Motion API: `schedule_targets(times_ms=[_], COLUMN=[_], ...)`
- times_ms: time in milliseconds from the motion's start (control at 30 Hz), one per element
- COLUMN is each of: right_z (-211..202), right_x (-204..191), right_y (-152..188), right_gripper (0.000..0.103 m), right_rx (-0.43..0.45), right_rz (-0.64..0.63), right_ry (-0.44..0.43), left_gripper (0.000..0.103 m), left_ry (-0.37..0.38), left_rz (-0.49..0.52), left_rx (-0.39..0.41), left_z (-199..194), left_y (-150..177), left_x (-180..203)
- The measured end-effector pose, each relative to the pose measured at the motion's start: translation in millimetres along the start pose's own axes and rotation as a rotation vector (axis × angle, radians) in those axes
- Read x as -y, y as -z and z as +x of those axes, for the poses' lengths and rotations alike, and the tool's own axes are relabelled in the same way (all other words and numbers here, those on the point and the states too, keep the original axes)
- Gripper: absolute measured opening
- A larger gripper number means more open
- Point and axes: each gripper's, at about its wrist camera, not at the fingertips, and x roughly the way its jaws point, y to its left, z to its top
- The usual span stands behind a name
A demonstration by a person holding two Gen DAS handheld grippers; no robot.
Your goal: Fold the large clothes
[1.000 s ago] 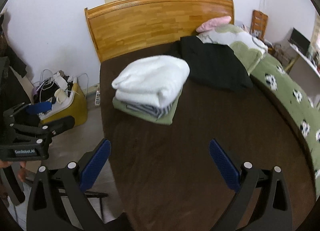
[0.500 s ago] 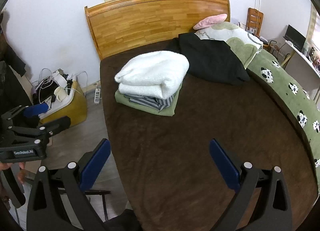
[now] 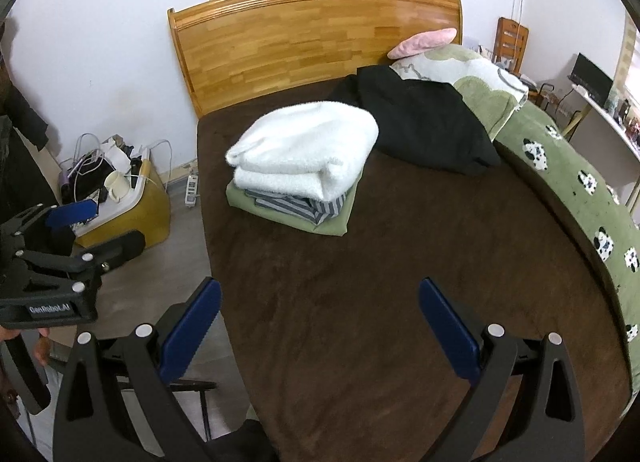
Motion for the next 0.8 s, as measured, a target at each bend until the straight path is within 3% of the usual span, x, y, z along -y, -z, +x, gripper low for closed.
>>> schedule_targets(times_ms=[800], right_z=[5.5], right_x=[-5.8], right_y=[5.3], right_gripper=[0.097], right_rx=[-0.017], right_rz=[-0.056], right_ry=[-0.01], left_gripper=[0.096], left_ry=[-0.024], left_rz=[-0.001], left_rx=[-0.01], left_z=[5.8], left_y=[5.4], left_x=[13.4])
